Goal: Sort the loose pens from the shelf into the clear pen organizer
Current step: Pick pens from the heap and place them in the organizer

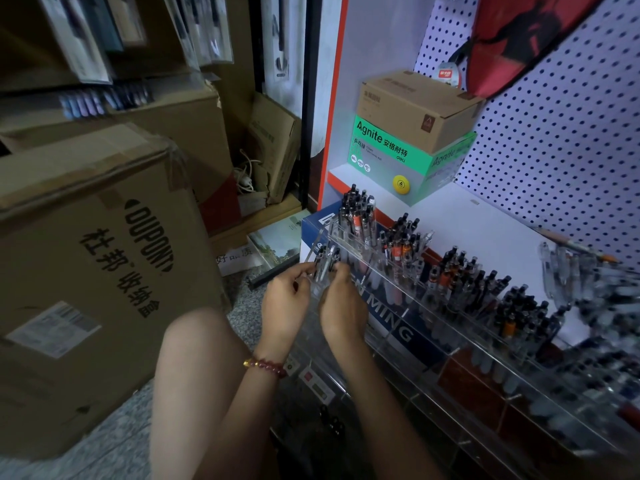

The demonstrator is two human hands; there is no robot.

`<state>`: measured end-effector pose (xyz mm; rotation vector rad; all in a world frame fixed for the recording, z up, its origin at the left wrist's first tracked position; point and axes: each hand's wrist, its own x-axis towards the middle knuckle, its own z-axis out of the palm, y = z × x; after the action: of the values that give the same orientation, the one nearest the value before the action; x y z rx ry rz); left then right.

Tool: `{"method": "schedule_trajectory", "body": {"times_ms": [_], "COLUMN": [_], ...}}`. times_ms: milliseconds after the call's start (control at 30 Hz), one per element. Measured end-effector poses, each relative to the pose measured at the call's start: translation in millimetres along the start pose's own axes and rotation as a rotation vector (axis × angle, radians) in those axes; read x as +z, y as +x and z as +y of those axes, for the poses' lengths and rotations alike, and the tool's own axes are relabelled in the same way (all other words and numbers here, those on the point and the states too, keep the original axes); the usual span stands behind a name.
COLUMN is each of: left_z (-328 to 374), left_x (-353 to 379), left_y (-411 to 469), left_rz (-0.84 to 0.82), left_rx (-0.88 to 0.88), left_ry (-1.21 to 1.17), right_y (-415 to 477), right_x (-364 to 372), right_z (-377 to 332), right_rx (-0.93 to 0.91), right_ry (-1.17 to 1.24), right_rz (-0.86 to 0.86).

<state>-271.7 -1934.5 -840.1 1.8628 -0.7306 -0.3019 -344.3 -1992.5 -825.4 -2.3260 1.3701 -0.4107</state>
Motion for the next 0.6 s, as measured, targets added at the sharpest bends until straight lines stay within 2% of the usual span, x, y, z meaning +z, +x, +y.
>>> {"method": "schedule_trajectory", "body": {"times_ms": [133, 333, 500, 600], "left_z": [7, 20, 26, 24], "left_x": [1, 1, 1, 5], "left_y": [-4, -4, -3, -8], "left_rz": [-0.006, -0.065, -0.119, -0.101], "left_rx": [0.0, -0.003, 0.001, 0.007], "left_ry": [0.048, 0.305, 0.28, 0.2], "right_y": [-5, -3, -2, -10], "right_x": [5, 7, 3, -1], "right_z": [-1, 0, 0, 2], "right_rx": [-0.008, -0.027, -0.105, -0.14], "right_ry": [-0.073, -0.102, -0.111, 0.056], "right_rz": [0.029, 0.014, -0.063, -0.069]}}
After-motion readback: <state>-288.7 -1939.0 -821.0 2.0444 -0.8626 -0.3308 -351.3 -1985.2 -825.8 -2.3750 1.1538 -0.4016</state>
